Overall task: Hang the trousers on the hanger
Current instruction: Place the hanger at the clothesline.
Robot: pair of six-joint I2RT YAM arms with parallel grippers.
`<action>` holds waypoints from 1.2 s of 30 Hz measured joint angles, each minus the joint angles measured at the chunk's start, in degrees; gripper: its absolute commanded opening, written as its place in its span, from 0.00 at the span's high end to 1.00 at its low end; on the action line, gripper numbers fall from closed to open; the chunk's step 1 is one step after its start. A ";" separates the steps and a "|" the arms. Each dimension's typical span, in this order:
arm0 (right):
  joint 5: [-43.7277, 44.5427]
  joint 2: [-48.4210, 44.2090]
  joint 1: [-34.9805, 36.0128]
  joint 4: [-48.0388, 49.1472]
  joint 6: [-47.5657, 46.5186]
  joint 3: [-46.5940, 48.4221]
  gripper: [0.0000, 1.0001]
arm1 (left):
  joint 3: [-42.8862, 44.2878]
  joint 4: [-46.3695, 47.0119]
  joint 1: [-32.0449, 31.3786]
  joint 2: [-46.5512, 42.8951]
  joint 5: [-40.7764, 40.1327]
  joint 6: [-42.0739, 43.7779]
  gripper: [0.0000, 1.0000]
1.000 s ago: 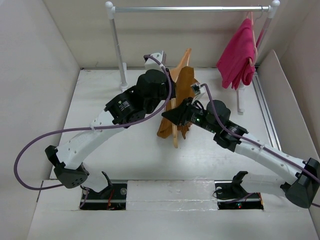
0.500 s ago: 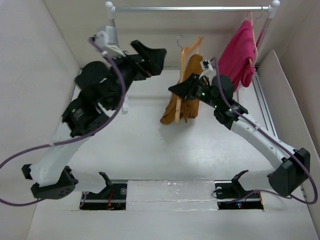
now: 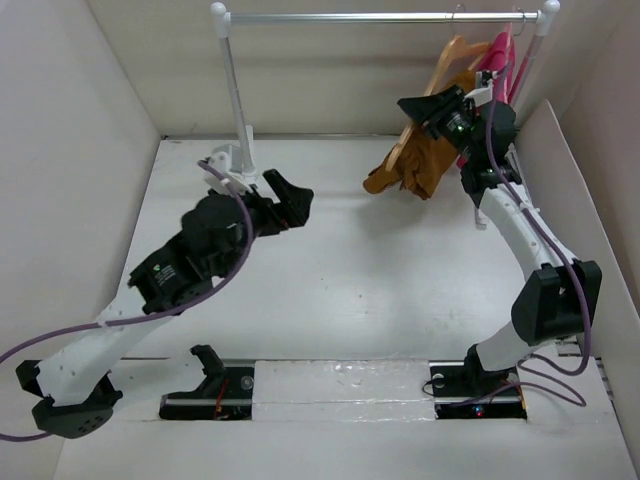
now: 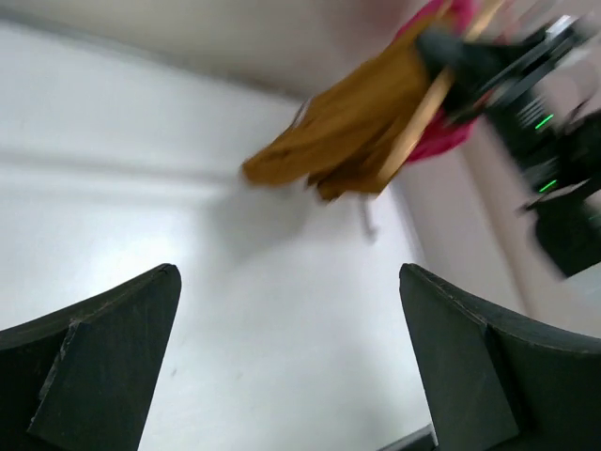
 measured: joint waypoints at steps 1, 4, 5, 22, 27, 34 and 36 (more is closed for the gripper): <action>-0.07 1.01 -1.14 0.00 0.46 1.25 1.00 | -1.88 -0.92 0.00 0.46 0.42 -0.81 0.01; -0.76 4.44 -3.58 0.07 2.23 5.27 1.00 | -4.37 -3.80 -0.02 1.25 1.38 -2.45 0.01; -1.27 5.55 -4.15 0.26 2.80 6.47 1.00 | -4.39 -4.09 0.00 1.20 1.53 -2.75 0.01; -8.41 14.53 -10.45 5.60 9.46 11.28 1.00 | -4.33 -3.67 0.00 -0.07 3.28 -5.44 0.02; -9.16 14.51 -11.13 8.46 9.73 9.07 0.99 | -4.33 -3.65 0.00 -0.07 3.69 -6.29 0.02; -10.49 14.43 -11.89 10.34 9.75 7.65 0.91 | -4.33 -3.65 0.00 -0.07 4.02 -7.21 0.03; -10.54 14.29 -11.91 10.60 9.70 7.15 0.84 | -4.33 -3.65 0.00 -0.07 4.07 -7.37 0.03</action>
